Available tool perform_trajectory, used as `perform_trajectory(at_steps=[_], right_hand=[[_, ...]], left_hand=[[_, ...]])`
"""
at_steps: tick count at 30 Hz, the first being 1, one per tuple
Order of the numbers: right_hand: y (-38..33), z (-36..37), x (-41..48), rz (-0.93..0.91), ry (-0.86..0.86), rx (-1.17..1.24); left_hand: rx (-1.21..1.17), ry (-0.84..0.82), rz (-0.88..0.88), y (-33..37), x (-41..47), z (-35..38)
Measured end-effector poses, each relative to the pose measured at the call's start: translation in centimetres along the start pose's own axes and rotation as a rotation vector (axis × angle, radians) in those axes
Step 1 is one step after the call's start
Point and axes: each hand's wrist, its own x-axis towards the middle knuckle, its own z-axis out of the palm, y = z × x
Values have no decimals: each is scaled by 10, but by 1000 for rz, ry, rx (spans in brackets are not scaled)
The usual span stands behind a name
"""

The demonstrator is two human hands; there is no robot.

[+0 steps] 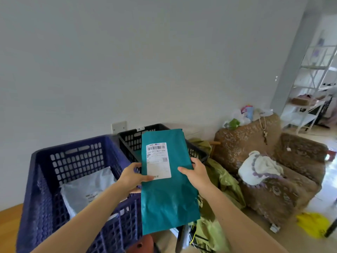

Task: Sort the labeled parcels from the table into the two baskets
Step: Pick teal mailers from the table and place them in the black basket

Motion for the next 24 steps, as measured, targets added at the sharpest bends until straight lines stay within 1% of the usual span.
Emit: perform_trajectory(at_steps=[8,15,24], right_hand=[[-12,-10,109,-8,-96,-26],[-9,-8,202,-16,-175,17],[13,13,313,8,-362,-20]], left_hand=[[-48,33,-10,35,85,18],[-29,156,23,52,164,38],[-87,308,-131,45,243,57]])
